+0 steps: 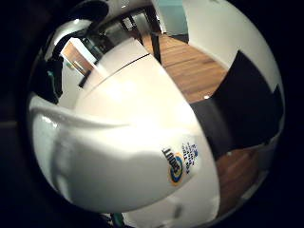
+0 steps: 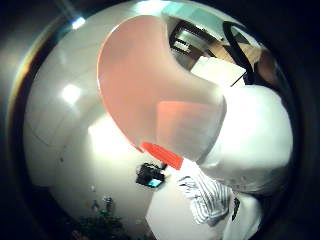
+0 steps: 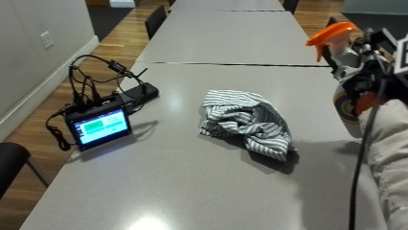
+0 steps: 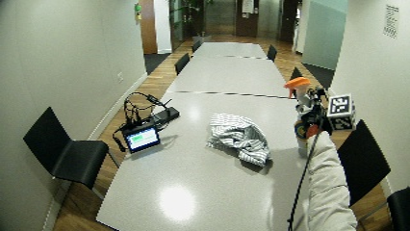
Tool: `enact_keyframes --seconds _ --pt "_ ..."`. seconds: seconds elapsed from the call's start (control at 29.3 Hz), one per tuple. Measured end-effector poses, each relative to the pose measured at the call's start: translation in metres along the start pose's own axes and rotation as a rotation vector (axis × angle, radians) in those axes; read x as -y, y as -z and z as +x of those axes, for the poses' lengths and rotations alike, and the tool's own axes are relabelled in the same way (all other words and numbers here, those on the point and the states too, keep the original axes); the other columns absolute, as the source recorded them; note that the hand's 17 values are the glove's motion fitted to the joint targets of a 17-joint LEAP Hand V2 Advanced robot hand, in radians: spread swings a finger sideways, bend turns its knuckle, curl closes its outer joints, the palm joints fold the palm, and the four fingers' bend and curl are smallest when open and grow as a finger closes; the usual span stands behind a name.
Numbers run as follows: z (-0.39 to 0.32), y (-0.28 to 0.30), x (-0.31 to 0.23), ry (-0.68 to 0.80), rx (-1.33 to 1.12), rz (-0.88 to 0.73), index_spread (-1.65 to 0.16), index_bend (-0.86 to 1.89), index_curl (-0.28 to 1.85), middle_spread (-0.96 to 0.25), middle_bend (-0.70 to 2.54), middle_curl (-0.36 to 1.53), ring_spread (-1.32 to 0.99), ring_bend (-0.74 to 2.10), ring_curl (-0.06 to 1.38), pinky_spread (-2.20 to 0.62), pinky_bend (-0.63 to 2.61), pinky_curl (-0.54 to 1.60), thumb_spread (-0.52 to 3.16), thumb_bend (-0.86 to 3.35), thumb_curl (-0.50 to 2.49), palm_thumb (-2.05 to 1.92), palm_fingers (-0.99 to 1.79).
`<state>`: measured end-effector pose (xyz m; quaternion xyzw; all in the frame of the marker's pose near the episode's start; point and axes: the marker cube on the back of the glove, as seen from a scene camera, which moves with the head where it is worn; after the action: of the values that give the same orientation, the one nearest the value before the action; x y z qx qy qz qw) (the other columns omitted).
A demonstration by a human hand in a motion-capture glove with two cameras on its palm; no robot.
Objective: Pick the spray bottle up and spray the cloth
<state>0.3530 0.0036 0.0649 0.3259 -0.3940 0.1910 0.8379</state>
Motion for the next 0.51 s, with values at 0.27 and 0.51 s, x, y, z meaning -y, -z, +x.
enact_keyframes --seconds 0.27,0.51 --pt "-0.099 -0.044 0.007 0.289 -0.492 -0.085 -0.26 0.18 0.55 -0.11 0.34 0.53 -0.17 0.44 0.5 -0.21 0.3 0.45 0.33 -0.01 0.65 1.23 1.09" --pt "-0.185 -0.081 -0.01 0.571 -0.81 -0.074 -0.26 0.18 0.56 -0.12 0.34 0.54 -0.17 0.42 0.51 -0.22 0.3 0.46 0.31 -0.02 0.67 1.22 1.11"
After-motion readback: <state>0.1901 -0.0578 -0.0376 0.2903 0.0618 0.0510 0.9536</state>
